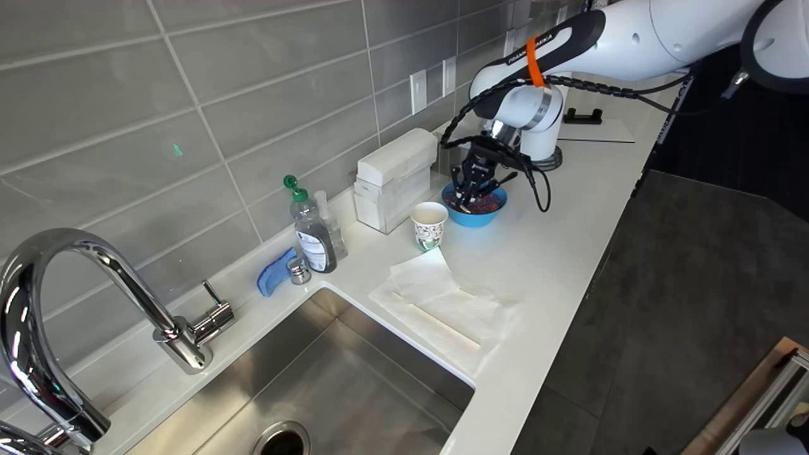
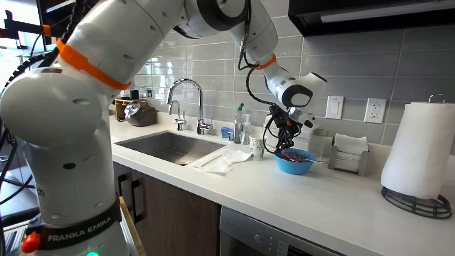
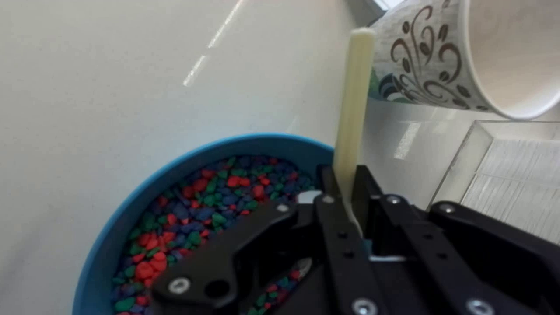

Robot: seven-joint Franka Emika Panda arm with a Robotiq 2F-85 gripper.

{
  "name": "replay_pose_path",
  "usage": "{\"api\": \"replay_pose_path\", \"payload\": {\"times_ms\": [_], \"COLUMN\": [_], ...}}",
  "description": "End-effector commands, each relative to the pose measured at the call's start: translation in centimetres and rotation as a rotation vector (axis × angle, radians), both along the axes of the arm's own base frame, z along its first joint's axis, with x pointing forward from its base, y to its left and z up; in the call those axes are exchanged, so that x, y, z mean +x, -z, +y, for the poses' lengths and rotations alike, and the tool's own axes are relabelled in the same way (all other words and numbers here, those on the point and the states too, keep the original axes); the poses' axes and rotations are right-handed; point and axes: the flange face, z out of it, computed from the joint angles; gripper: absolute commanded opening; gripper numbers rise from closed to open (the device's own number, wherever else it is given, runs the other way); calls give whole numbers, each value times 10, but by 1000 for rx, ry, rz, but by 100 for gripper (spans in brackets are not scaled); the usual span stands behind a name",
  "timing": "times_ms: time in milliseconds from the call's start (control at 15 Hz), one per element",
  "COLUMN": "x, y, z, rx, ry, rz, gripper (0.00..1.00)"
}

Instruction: Transfer a spoonful of contents from the bowl into the cup

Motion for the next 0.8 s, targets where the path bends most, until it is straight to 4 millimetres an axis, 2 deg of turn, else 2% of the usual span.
{"api": "replay_pose_path", "payload": {"times_ms": [0, 467, 733], "x": [-4, -5, -14], "y": [-3, -3, -8], "z": [-2, -3, 0], "rx": [52, 62, -14], "ry": [-8, -7, 0], "rz": [-14, -17, -5], "gripper": [4, 4, 4]}}
